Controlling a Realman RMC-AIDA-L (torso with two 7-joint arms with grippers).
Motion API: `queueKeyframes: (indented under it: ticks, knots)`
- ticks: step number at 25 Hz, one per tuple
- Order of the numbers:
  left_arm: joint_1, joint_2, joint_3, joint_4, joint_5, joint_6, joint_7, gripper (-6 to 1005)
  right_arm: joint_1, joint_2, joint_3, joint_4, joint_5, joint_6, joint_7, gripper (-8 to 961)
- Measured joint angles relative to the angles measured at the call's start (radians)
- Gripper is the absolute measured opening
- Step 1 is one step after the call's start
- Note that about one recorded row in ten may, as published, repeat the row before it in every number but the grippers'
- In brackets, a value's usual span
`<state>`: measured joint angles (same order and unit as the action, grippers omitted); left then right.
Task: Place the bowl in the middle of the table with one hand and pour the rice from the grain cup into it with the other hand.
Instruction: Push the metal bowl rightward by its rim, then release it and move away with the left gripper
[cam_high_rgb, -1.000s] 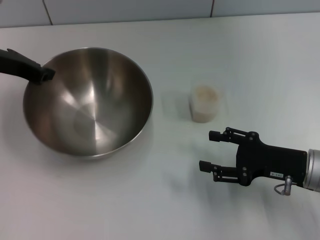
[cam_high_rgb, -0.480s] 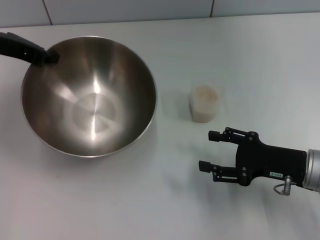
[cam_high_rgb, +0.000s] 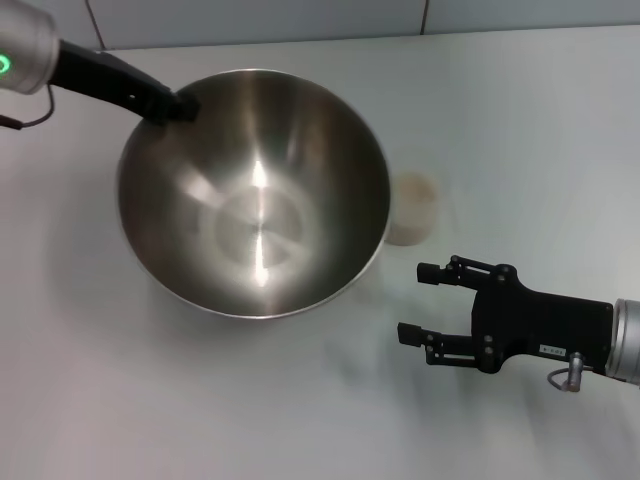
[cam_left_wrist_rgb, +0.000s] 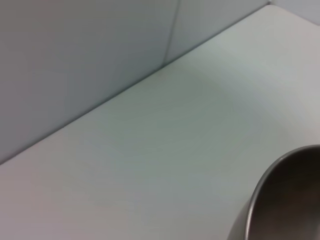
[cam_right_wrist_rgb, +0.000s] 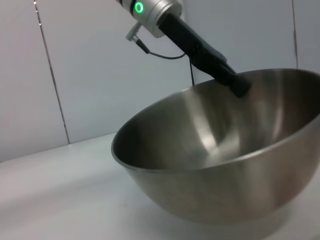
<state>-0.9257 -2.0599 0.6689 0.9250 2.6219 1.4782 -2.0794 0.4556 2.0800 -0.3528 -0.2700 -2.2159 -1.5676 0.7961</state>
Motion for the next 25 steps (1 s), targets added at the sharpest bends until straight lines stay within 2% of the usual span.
queueKeyframes:
  ticks: [10, 25]
  knots:
    - [-0.039, -0.002, 0.047, -0.090, 0.000, -0.076, 0.001, 39, -0.007, 0.000, 0.000, 0.000, 0.000, 0.000, 0.000, 797]
    - [-0.045, 0.000, 0.087, -0.162, 0.025, -0.136, 0.001, 38, -0.008, 0.000, 0.000, 0.000, 0.003, 0.000, 0.000, 797]
